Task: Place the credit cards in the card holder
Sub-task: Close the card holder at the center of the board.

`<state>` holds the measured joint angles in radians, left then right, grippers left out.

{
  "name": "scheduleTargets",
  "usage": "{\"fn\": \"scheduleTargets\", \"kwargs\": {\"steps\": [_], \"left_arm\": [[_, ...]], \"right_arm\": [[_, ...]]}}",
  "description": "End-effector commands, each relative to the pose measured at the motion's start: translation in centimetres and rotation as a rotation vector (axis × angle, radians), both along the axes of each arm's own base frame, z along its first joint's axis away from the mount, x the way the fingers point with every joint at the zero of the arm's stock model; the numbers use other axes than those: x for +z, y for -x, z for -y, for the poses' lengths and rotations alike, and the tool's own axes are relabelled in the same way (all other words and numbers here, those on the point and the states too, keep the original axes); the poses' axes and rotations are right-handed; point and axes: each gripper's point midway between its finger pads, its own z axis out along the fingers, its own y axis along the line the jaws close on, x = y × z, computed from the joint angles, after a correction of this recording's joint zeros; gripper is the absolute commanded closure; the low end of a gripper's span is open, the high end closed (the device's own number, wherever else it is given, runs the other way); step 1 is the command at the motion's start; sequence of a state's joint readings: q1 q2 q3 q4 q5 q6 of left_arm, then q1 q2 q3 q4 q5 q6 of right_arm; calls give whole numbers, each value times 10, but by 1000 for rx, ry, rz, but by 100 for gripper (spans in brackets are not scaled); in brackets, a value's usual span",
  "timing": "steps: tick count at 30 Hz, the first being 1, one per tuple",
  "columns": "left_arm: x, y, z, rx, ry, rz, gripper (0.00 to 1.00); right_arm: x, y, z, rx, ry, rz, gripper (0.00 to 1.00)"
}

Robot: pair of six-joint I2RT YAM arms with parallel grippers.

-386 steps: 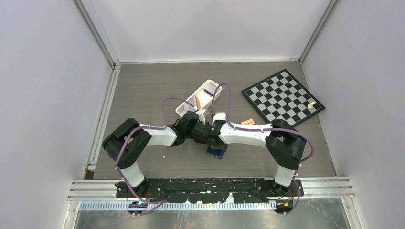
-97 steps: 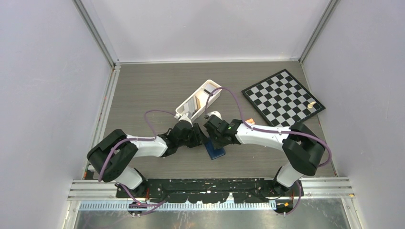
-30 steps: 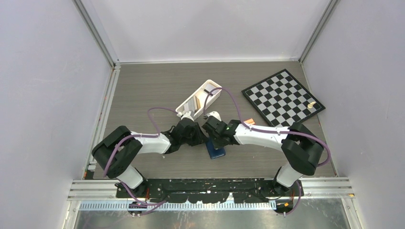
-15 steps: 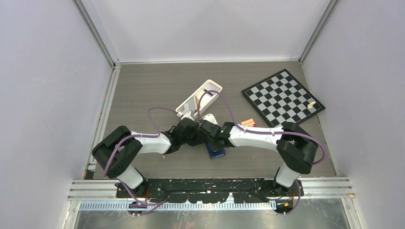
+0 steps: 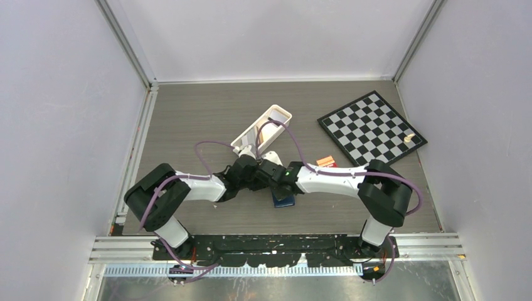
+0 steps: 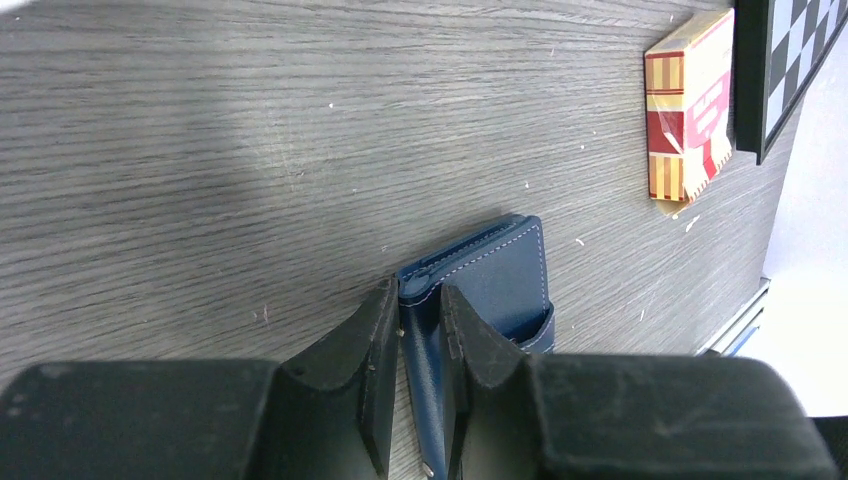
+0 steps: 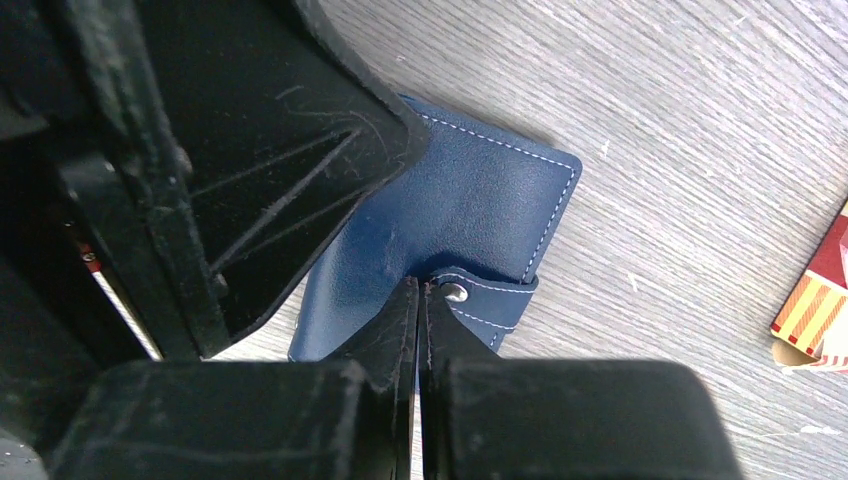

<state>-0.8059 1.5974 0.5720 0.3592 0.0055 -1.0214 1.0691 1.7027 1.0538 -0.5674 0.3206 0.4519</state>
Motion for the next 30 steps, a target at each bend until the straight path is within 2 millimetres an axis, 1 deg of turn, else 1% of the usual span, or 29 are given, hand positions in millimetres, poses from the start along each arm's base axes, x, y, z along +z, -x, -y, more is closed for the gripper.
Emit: {"fn": "scheduleTargets", "kwargs": {"steps": [1, 5, 9, 11, 15, 20, 25, 30], "left_arm": [[-37, 22, -16, -11, -102, -86, 100], [-38, 22, -17, -9, -105, -84, 100], [-36, 22, -16, -14, -105, -79, 100], [-37, 23, -17, -19, -107, -79, 100], [-37, 22, -16, -23, -103, -69, 100], [-36, 22, -18, -27, -110, -64, 100], [-34, 22, -20, -26, -122, -58, 100], [-31, 21, -20, -32, -119, -44, 100]], "right_arm": [[-26, 4, -2, -29, -14, -83, 99], [-23, -1, 4, -59, -53, -102, 99], [-23, -4, 5, -99, -162, -189, 99], [-28, -7, 7, -129, -201, -228, 100], [-43, -5, 13, -191, -257, -324, 99], [-61, -6, 30, -289, -273, -393, 100], [-76, 3, 47, -386, -293, -453, 100], [-92, 9, 50, -448, -341, -498, 99]]}}
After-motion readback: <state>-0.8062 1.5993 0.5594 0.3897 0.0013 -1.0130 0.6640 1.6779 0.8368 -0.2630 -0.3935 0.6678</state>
